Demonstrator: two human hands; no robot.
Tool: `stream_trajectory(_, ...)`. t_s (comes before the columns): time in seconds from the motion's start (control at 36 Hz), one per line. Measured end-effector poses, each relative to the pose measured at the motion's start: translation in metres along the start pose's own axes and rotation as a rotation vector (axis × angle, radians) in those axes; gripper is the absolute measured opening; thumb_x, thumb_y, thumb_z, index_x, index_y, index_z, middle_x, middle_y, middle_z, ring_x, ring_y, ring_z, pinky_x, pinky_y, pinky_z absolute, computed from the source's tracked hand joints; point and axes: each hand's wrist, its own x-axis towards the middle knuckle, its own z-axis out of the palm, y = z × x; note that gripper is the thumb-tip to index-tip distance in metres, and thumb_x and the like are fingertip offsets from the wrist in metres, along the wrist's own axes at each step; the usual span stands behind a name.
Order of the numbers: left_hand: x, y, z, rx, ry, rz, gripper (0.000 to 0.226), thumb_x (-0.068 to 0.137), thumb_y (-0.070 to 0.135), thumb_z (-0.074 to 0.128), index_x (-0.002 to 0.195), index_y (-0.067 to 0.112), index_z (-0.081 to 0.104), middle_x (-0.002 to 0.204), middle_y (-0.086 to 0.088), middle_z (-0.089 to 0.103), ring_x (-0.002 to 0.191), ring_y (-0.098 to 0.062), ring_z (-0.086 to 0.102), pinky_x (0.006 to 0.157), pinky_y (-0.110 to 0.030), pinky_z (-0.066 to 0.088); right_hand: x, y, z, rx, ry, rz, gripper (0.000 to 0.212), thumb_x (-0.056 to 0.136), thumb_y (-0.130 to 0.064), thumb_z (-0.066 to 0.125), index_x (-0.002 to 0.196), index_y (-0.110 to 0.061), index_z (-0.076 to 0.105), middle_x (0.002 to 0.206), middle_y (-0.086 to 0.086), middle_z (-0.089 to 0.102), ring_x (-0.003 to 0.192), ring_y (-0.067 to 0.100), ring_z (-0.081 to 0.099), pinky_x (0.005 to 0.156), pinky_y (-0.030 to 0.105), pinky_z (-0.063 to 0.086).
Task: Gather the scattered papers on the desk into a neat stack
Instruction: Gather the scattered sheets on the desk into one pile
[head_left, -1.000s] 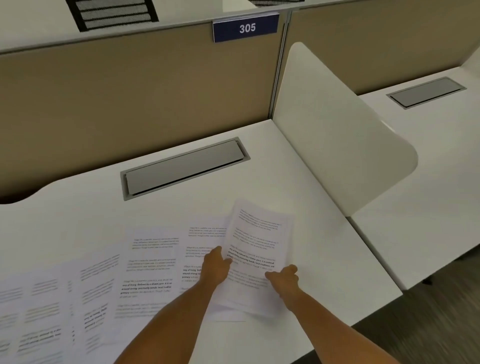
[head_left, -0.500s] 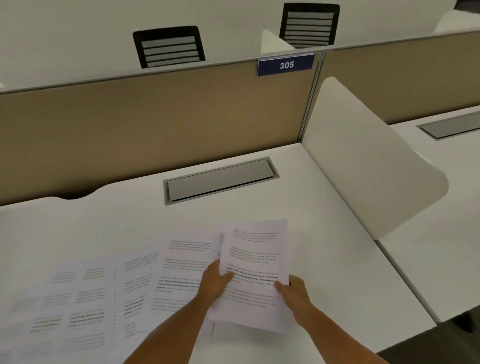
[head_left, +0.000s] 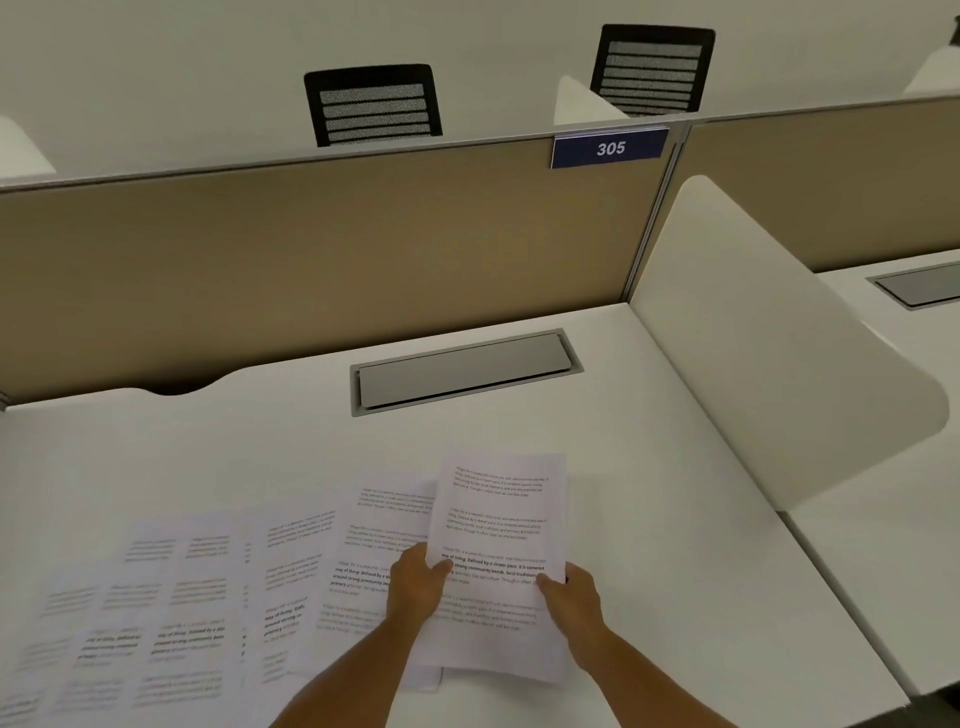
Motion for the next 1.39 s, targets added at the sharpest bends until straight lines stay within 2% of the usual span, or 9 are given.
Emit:
stream_trajectory(0.14,0.009,-0.009,0.014,0.054,-0.014,-0.047,0.040,0.091,0.025,0.063,0.126,0.004,0.058,0.125,-0.011,0.064,0.115,-0.027,0.060,0.101,-0.042,0.050,0.012,0.007,0.006,-0.045,0.068,0.007,0.021,0.094,-0.015,0.053,0.113,-0.018,0.061,0.104,0.001,0.067,0.092,0.020,0.064,0.064,0.022,0.049)
stream_trajectory(0.28,0.008,-0.002,0.025,0.180,0.045,-0.005,0.046,0.091,0.024,0.063,0.132,0.005,0.052,0.136,-0.010,0.051,0.123,-0.027,0.052,0.105,-0.038,0.045,0.031,0.021,0.015,-0.257,0.239,0.030,0.026,0.089,-0.025,0.052,0.111,-0.020,0.065,0.115,0.009,0.063,0.102,0.031,0.060,0.094,0.047,0.052)
stream_trajectory(0.44,0.009,0.000,0.038,0.386,0.082,-0.017,0.044,0.091,0.034,0.061,0.130,0.015,0.055,0.152,-0.004,0.027,0.135,-0.029,0.032,0.104,-0.039,0.041,0.031,0.016,0.024,-0.410,0.295,0.112,0.047,0.093,-0.029,0.056,0.136,-0.012,0.045,0.139,0.016,0.040,0.122,0.034,0.044,0.108,0.045,0.038)
stream_trajectory(0.64,0.012,0.000,0.039,0.436,0.085,-0.067,0.048,0.092,0.035,0.060,0.136,0.019,0.049,0.154,-0.006,0.023,0.136,-0.029,0.031,0.105,-0.040,0.041,0.036,0.013,0.026,-0.298,0.261,0.095,0.058,0.089,-0.025,0.061,0.140,-0.011,0.038,0.142,0.014,0.032,0.118,0.036,0.047,0.101,0.046,0.047)
stream_trajectory(0.83,0.016,0.000,0.027,0.450,0.064,-0.074,0.044,0.090,0.031,0.063,0.131,0.018,0.053,0.149,-0.005,0.031,0.128,-0.026,0.045,0.104,-0.041,0.042,0.038,0.010,0.018,-0.103,0.224,0.086,0.043,0.086,-0.017,0.065,0.122,-0.016,0.042,0.127,0.012,0.036,0.091,0.025,0.055,0.080,0.040,0.055)
stream_trajectory(1.03,0.012,0.001,0.021,0.349,0.029,-0.109,0.034,0.091,0.024,0.060,0.124,0.018,0.056,0.120,-0.002,0.062,0.112,-0.022,0.059,0.102,-0.042,0.039,0.038,0.009,0.020,0.122,0.124,0.179,0.059,0.086,-0.010,0.063,0.136,-0.015,0.033,0.114,0.008,0.059,0.092,0.023,0.060,0.074,0.033,0.051)
stream_trajectory(1.19,-0.002,0.001,0.011,-0.007,-0.032,-0.111,0.055,0.092,-0.008,0.046,0.136,0.016,0.022,0.100,-0.006,0.058,0.080,-0.018,0.061,0.074,-0.032,0.057,0.034,0.016,0.026,0.017,0.089,0.160,0.021,0.084,-0.007,0.058,0.102,-0.005,0.069,0.090,0.011,0.073,0.073,0.020,0.064,0.061,0.025,0.050)
stream_trajectory(1.31,-0.010,0.000,0.004,0.005,-0.089,-0.117,0.056,0.096,0.007,0.052,0.145,0.009,0.025,0.140,-0.014,0.050,0.123,-0.029,0.054,0.104,-0.036,0.046,0.035,0.024,0.029,-0.088,0.071,0.129,0.035,0.082,-0.016,0.055,0.115,-0.011,0.066,0.107,0.007,0.073,0.092,0.024,0.069,0.082,0.036,0.059)
stream_trajectory(1.39,-0.008,-0.017,0.004,0.041,-0.111,-0.124,0.047,0.095,0.022,0.056,0.138,0.008,0.044,0.138,-0.010,0.056,0.126,-0.026,0.054,0.108,-0.041,0.044,0.036,0.027,0.028,-0.125,0.049,0.112,0.049,0.087,-0.011,0.056,0.136,-0.011,0.051,0.128,0.010,0.063,0.110,0.028,0.062,0.092,0.036,0.054)
